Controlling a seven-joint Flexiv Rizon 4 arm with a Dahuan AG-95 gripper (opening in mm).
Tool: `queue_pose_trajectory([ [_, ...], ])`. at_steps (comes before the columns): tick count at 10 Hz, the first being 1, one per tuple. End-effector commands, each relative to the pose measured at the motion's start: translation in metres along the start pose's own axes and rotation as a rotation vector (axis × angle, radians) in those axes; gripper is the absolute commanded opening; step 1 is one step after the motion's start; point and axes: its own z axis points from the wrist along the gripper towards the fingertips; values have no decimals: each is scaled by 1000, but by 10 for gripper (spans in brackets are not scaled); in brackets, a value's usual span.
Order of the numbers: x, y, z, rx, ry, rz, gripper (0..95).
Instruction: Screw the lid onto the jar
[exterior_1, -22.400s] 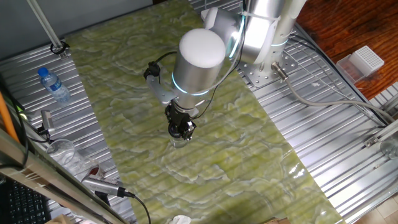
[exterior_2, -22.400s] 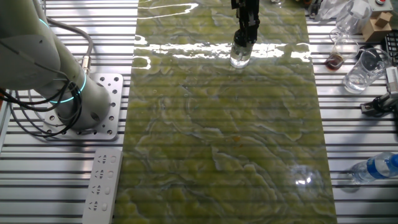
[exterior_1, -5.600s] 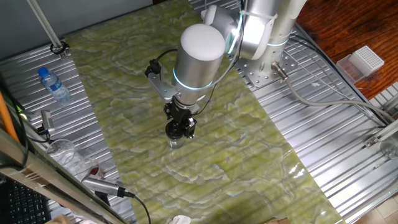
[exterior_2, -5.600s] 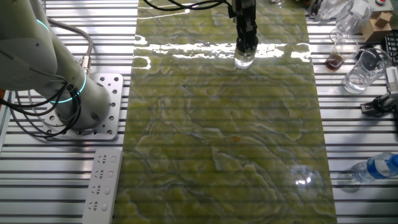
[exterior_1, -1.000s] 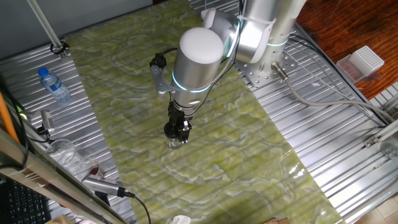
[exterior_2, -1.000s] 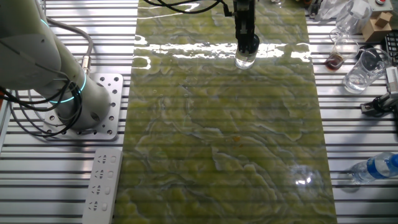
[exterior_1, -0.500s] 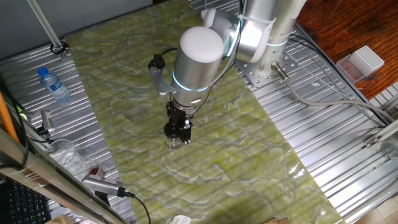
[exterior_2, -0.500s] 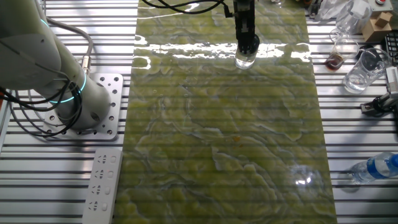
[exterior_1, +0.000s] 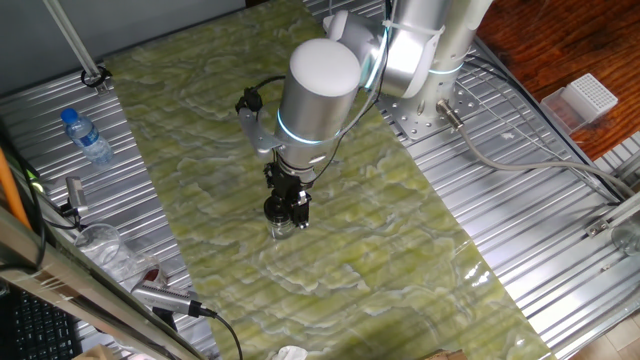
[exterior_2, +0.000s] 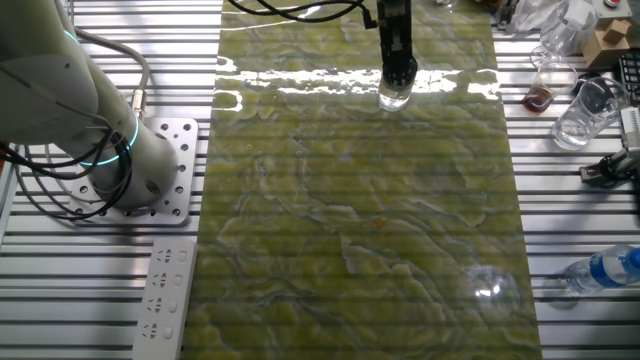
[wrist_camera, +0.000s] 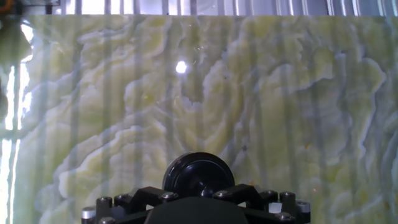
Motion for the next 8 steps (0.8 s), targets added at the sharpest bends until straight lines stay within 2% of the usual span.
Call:
queue_pose_trajectory([
  [1,-1,0,-1,5,-2,-62,760],
  [6,-2,0,-2,21,-5,-109,760],
  [8,-2,0,-2,20,-17,-118,760],
])
